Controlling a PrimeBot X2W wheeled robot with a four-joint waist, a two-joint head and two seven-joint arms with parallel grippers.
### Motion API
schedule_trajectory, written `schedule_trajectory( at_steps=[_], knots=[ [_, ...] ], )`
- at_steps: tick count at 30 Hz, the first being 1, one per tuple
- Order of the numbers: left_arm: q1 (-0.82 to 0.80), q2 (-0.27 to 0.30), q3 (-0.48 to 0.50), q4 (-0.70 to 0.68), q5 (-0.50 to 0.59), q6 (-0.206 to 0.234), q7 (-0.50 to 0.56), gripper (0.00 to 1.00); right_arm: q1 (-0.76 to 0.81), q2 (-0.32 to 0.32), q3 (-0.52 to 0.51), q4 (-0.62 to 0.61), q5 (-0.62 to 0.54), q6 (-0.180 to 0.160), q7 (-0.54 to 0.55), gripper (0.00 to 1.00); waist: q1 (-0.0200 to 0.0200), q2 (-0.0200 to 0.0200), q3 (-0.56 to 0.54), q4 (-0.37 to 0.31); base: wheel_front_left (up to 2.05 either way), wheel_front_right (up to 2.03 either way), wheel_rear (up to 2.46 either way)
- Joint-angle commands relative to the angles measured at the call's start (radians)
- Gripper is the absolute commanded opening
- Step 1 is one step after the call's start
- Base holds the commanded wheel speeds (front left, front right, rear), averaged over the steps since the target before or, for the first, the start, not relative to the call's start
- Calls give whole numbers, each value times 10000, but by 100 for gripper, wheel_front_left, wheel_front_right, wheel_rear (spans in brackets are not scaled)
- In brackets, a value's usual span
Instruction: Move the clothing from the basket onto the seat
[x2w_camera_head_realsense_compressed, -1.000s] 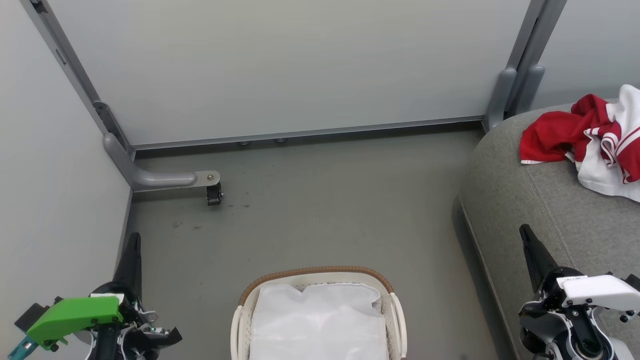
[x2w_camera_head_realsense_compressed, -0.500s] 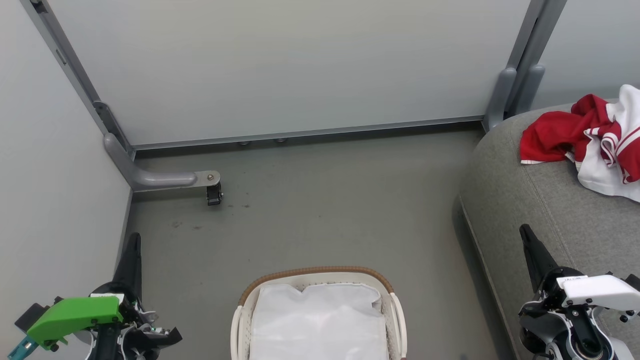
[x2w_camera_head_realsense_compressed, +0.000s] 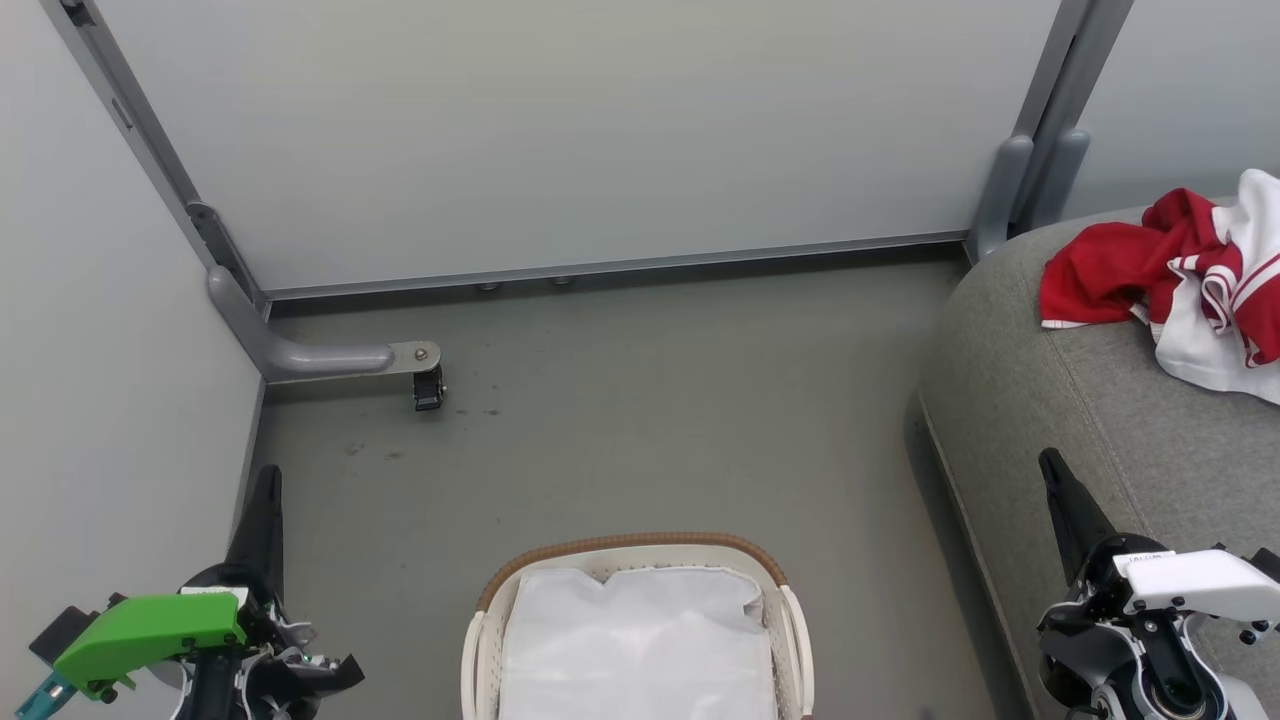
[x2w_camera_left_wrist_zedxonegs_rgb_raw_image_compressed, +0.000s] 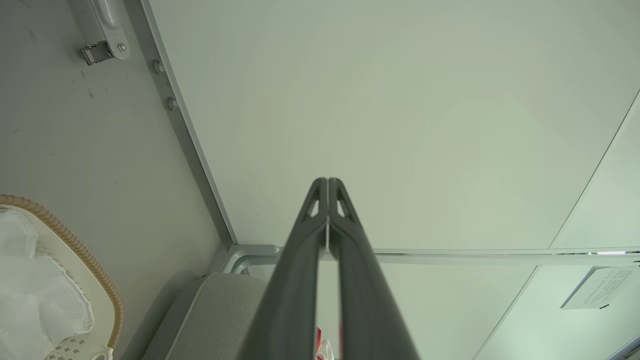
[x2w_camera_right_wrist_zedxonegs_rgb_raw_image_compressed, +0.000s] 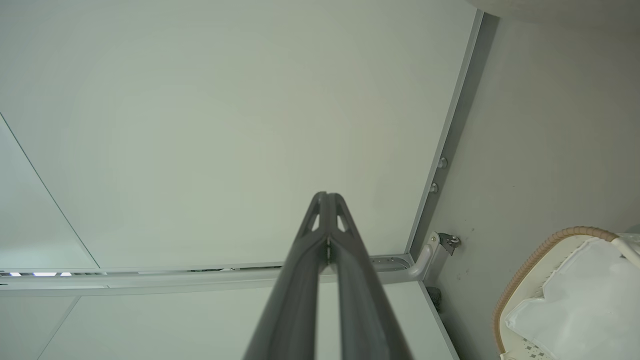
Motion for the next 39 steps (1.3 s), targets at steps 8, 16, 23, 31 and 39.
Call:
schedule_trajectory(
  at_steps=[8,16,23,31,39],
  knots=[
    [-107,37,22,-17,-31,-63,30,0,-82,-59,-18,-43,34,0,11,0,0,-1,0,1,0,0,0],
    [-107,37,21,-17,-31,-62,31,0,-82,-59,-18,-41,35,0,11,0,0,-1,0,1,0,0,0],
    [-107,37,21,-18,-31,-60,31,0,-83,-59,-18,-41,35,0,11,0,0,-1,0,1,0,0,0],
    [-107,37,21,-18,-31,-60,29,0,-82,-59,-17,-41,35,0,11,0,0,-1,0,1,0,0,0],
    [-107,37,20,-19,-32,-59,31,0,-82,-59,-17,-41,35,0,10,0,0,-1,0,1,0,0,0]
  ],
)
